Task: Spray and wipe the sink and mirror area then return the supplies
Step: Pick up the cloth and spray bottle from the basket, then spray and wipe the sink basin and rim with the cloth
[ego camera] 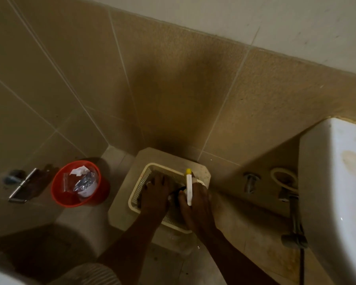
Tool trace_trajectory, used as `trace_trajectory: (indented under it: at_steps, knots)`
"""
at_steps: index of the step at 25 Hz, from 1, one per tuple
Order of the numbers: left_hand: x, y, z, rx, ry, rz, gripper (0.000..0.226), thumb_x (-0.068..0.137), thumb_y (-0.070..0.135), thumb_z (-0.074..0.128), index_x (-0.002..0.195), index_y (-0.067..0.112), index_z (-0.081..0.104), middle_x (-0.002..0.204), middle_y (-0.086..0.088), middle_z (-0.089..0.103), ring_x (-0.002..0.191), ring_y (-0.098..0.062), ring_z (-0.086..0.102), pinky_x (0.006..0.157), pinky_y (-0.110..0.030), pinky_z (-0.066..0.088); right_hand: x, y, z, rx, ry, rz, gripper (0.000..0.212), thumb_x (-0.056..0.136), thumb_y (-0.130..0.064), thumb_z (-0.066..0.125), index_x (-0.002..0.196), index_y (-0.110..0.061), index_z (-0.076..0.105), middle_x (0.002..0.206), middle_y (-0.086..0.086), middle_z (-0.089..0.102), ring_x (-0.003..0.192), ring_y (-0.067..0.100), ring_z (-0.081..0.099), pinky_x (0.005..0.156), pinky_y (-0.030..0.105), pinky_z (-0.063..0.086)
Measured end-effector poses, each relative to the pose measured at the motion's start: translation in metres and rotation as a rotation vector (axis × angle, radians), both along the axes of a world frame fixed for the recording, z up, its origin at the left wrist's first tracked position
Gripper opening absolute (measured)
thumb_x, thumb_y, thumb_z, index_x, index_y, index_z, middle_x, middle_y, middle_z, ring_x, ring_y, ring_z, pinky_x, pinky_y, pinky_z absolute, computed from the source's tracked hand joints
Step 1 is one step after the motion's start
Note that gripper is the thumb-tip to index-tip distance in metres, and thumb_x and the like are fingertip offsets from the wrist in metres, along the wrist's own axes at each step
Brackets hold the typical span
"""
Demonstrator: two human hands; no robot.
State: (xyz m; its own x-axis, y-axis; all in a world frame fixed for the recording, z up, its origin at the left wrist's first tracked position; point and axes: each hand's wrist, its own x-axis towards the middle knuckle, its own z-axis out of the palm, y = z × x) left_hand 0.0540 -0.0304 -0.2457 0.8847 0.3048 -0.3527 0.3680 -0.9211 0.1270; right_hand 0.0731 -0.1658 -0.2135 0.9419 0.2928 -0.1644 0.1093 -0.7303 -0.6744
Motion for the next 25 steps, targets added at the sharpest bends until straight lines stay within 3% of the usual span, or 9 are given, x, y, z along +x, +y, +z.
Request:
trace_trajectory:
  at_steps: [3, 6, 8, 10, 12, 14, 17, 21, 25]
  knots:
    - [0.003, 0.018, 0.022, -0.260, -0.211, 0.171, 0.038, 0.094, 0.020, 0.056, 0.132, 0.015, 0.058, 0.133, -0.010, 0.060, 0.120, -0.027, 0.058, 0.100, -0.037, 0.048, -0.003, 0.000, 0.014, 0.081, -0.016, -0.011, 0.033, 0.099, -0.018, 0.064, 0.121, 0.007, 0.069, 0.107, 0.022, 0.072, 0.098, 0.037, 0.070, 0.088, 0.045, 0.058]
    - [0.000, 0.027, 0.063, -0.559, -0.382, 0.471, 0.024, 0.093, 0.024, 0.062, 0.114, 0.014, 0.071, 0.109, -0.011, 0.073, 0.105, -0.031, 0.066, 0.086, -0.035, 0.051, -0.013, -0.007, 0.051, 0.182, 0.046, -0.093, 0.025, 0.103, -0.016, 0.063, 0.120, 0.002, 0.067, 0.098, 0.010, 0.065, 0.087, 0.023, 0.063, 0.077, 0.013, 0.044]
    - [-0.009, 0.026, 0.098, -0.955, -0.502, 0.799, 0.020, 0.097, 0.018, 0.056, 0.100, 0.008, 0.074, 0.093, -0.015, 0.074, 0.096, -0.035, 0.070, 0.078, -0.036, 0.054, -0.026, -0.018, 0.092, 0.298, 0.077, -0.176, 0.026, 0.105, -0.027, 0.061, 0.117, -0.004, 0.067, 0.096, 0.008, 0.065, 0.087, 0.022, 0.062, 0.081, 0.024, 0.052]
    - [-0.025, 0.025, 0.136, -1.467, -0.524, 1.064, 0.033, 0.100, 0.011, 0.043, 0.085, 0.005, 0.072, 0.068, -0.012, 0.072, 0.067, -0.030, 0.073, 0.055, -0.033, 0.057, -0.048, -0.036, 0.145, 0.423, 0.064, -0.252, 0.038, 0.103, -0.042, 0.060, 0.114, -0.006, 0.069, 0.091, 0.007, 0.067, 0.084, 0.021, 0.065, 0.079, 0.037, 0.055]
    - [-0.044, 0.022, 0.181, -1.891, -0.490, 1.056, 0.028, 0.099, 0.014, 0.041, 0.096, 0.005, 0.067, 0.067, -0.006, 0.068, 0.049, -0.020, 0.065, 0.042, -0.025, 0.052, -0.077, -0.061, 0.204, 0.512, -0.008, -0.333, 0.050, 0.095, -0.050, 0.061, 0.120, -0.009, 0.073, 0.094, 0.008, 0.073, 0.089, 0.021, 0.070, 0.081, 0.040, 0.057]
    - [-0.052, 0.007, 0.233, -2.161, -0.465, 0.958, 0.024, 0.094, 0.018, 0.052, 0.105, 0.009, 0.072, 0.070, 0.001, 0.067, 0.047, -0.009, 0.059, 0.044, -0.018, 0.049, -0.105, -0.087, 0.257, 0.609, -0.077, -0.357, 0.034, 0.089, -0.047, 0.060, 0.113, -0.029, 0.075, 0.103, 0.007, 0.076, 0.092, 0.024, 0.073, 0.081, 0.040, 0.057]
    - [-0.040, -0.034, 0.307, -2.165, -0.412, 0.741, 0.029, 0.082, 0.019, 0.063, 0.107, 0.011, 0.075, 0.085, -0.008, 0.077, 0.067, -0.015, 0.072, 0.057, -0.022, 0.059, -0.131, -0.134, 0.313, 0.691, -0.100, -0.399, 0.027, 0.089, -0.019, 0.057, 0.106, -0.036, 0.069, 0.105, 0.002, 0.075, 0.095, 0.015, 0.073, 0.077, 0.023, 0.055]
    - [-0.008, -0.109, 0.377, -2.034, -0.225, 0.508, 0.023, 0.084, 0.016, 0.065, 0.102, 0.013, 0.078, 0.093, -0.010, 0.077, 0.074, -0.020, 0.075, 0.064, -0.033, 0.062, -0.143, -0.200, 0.347, 0.710, -0.041, -0.501, 0.028, 0.097, -0.014, 0.057, 0.114, -0.027, 0.074, 0.102, -0.019, 0.080, 0.098, -0.006, 0.072, 0.078, 0.004, 0.050]
    - [0.021, -0.181, 0.386, -1.669, -0.293, 0.721, 0.043, 0.080, -0.002, 0.072, 0.120, 0.008, 0.062, 0.115, -0.018, 0.070, 0.097, -0.037, 0.071, 0.081, -0.053, 0.060, -0.122, -0.258, 0.355, 0.609, 0.027, -0.521, 0.021, 0.102, -0.032, 0.059, 0.106, -0.024, 0.078, 0.098, -0.010, 0.081, 0.101, 0.001, 0.073, 0.093, 0.024, 0.054]
